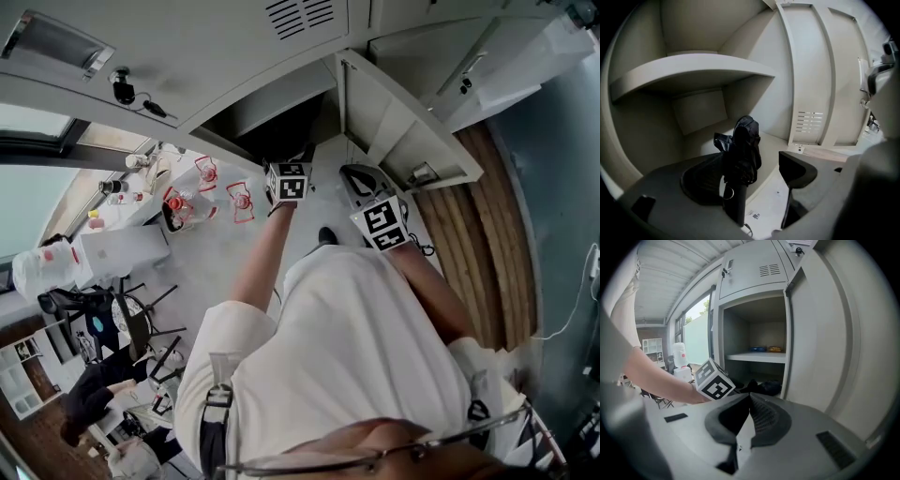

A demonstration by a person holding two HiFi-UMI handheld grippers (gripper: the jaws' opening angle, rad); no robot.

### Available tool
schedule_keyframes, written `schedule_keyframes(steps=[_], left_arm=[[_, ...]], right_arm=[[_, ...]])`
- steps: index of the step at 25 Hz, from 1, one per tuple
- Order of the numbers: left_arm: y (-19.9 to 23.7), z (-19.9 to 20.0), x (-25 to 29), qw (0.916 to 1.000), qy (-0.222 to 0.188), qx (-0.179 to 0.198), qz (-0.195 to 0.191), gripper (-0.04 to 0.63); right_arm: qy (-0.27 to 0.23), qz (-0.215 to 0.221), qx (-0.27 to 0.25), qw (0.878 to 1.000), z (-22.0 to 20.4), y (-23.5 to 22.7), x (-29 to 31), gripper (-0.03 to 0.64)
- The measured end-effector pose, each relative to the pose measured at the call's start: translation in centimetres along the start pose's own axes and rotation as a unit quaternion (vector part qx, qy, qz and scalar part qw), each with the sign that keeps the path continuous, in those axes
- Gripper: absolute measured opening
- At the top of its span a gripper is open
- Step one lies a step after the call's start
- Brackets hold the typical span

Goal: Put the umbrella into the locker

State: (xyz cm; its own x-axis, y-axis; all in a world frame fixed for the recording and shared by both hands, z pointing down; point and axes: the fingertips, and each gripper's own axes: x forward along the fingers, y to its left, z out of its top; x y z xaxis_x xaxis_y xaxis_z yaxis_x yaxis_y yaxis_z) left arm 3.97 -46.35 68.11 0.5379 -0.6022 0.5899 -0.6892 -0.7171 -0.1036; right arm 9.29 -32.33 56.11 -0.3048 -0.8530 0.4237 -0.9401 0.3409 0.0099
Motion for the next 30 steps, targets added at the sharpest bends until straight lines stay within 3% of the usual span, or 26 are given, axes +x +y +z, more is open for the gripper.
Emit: schedule_keyframes(steps=[7,14,25,30], left_arm=[[0.1,-1.2,-2.2,0.9992,-0.015,-0.035,0.009,0.36],[0.0,-4.5,-4.6,0.9966,-0.017,-0.069,0.043,0.359],[-0.2,-8.2,-4.8,0.9812,0.011,-0.181,0.065,0.357],[-0.4,-8.1,-3.8,0.977,0.007,-0.202,0.066,0.35]], right_arm=[[-0.001,0.023,-0.007,1.0,0.0,1.3,0.2,0.006],[0.0,0.044,-0.016,0.999,-0.1,2.9,0.6,0.006],[0.012,0.043,-0.02,0.999,-1.2,2.8,-0.3,0.006],[0.018,0.041,-0.02,0.999,-1.8,2.5,-0.7,0.006]])
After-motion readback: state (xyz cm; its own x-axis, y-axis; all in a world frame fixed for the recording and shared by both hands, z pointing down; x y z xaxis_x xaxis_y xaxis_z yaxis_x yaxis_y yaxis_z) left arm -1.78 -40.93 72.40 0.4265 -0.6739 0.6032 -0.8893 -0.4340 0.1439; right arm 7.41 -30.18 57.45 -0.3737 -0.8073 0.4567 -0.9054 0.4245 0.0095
